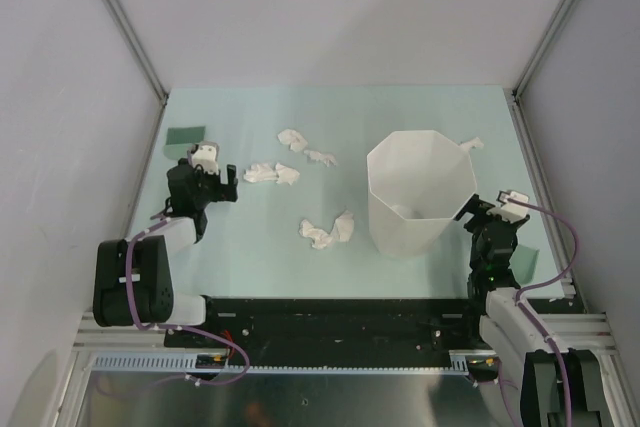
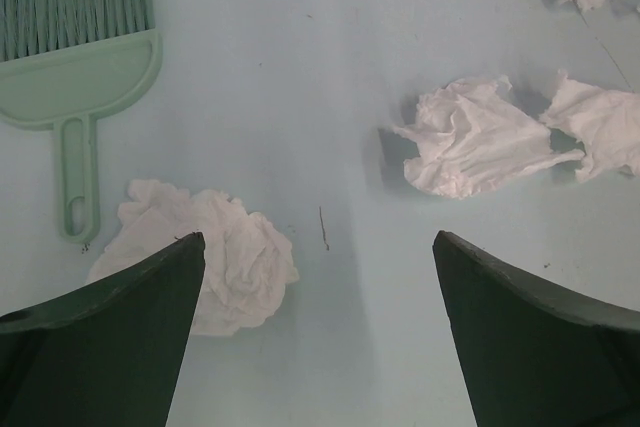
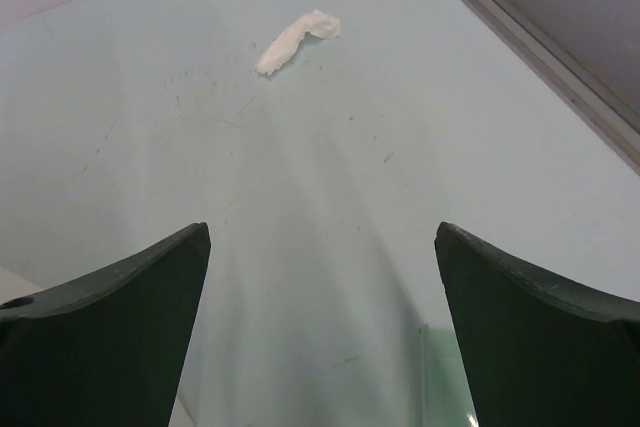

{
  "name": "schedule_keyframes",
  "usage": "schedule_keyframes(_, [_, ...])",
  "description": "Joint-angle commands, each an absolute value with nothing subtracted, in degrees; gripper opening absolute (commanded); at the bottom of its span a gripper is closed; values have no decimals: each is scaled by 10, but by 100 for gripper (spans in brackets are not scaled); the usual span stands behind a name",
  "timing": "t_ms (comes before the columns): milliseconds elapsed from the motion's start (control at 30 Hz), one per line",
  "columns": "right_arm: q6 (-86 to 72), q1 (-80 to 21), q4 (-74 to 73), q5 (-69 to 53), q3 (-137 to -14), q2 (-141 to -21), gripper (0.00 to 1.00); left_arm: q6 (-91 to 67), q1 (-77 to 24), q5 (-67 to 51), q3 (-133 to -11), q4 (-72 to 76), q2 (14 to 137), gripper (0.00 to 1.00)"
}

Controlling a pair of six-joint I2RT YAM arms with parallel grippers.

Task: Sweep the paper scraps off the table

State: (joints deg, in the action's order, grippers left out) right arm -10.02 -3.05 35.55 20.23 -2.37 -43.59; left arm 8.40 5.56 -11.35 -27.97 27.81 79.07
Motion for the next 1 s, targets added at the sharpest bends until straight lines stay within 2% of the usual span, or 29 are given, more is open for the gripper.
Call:
schedule_keyframes(0, [-125,-21,333,220,-48,-427,100,61,66,-128,-291,295,786,100])
schedule_keyframes(267, [-189,56,73,134,-270,-350,100,69,68,-149,-295,288,788,100])
schedule_keyframes(400, [-191,76,-16,18,-373,-340,100,70,68,-152,-301,280,793,100])
schedule_keyframes(467, [-190,72,-41,-38,-439,-352,97,70,69,-152,-304,279,795,100])
schedule_keyframes(533, [-186,57,-75,-113,-481,-380,89,70,69,-151,-306,275,798,100])
schedule_keyframes(667, [-121,-72,-148,-142,-583,-434,83,69,69,-150,-312,270,802,100])
schedule_keyframes(733, [-82,-195,-191,-108,-619,-468,84,70,69,-155,-313,268,803,100])
schedule_keyframes(767, [-62,-237,-211,-92,-636,-482,84,71,69,-156,-314,266,803,100])
schedule_keyframes(800, [-24,-330,-258,-49,-680,-501,87,72,69,-156,-314,265,803,100])
schedule_keyframes(867, [-5,-418,-320,26,-726,-568,90,71,69,-157,-315,265,804,100])
schedule_keyframes(900, [-2,-451,-379,100,-772,-590,97,73,69,-158,-315,264,804,100])
schedule_keyframes(933, [-2,-508,-406,133,-790,-611,100,74,69,-161,-316,262,806,100])
schedule_keyframes(967, [-3,-531,-431,162,-809,-653,100,73,69,-158,-316,262,806,100])
